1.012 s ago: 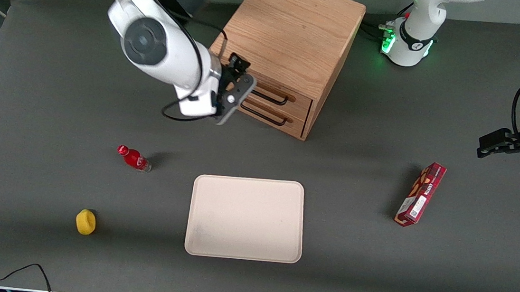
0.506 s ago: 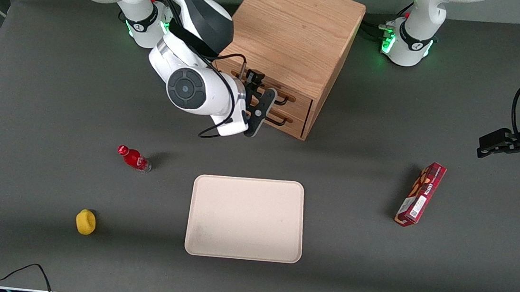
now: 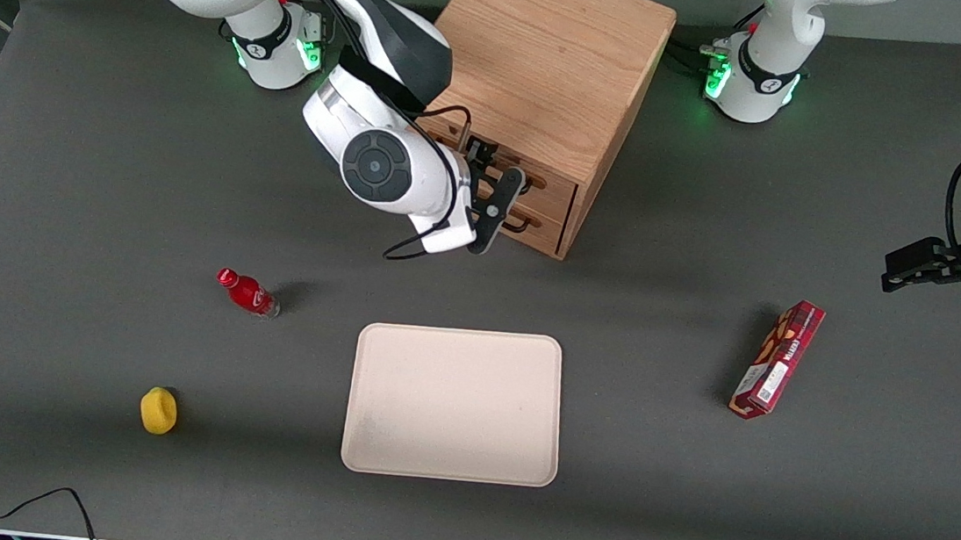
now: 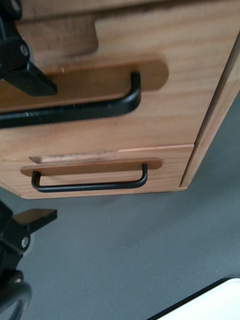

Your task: Open upper drawer

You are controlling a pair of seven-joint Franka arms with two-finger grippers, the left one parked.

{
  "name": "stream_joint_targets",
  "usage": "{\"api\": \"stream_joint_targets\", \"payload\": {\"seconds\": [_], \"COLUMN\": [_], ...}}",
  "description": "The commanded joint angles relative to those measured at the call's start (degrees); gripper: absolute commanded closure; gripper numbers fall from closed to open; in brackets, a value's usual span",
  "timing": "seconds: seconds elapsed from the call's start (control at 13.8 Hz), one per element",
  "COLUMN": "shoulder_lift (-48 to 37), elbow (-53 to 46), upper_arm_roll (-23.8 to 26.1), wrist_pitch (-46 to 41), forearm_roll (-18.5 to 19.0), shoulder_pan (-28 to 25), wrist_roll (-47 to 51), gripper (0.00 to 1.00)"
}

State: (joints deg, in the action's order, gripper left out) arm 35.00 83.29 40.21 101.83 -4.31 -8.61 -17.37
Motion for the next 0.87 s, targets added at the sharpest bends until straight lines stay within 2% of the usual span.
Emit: {"api": "stream_joint_targets", "payload": {"seconds": [0.0, 0.43, 0.8], "shoulder_lift": [0.9, 4.1, 7.5], "elbow": [-0.4, -4.9, -12.4], "upper_arm_roll": [0.2, 0.0, -0.7], "wrist_pitch": [1.6, 1.2, -2.9], "forearm_roll": [1.2, 6.0, 6.2], "shoulder_pan": [-0.6, -0.3, 0.3], "wrist_roll": [-0.6, -0.8, -2.9], "gripper": [0.00, 0.00, 0.00]}}
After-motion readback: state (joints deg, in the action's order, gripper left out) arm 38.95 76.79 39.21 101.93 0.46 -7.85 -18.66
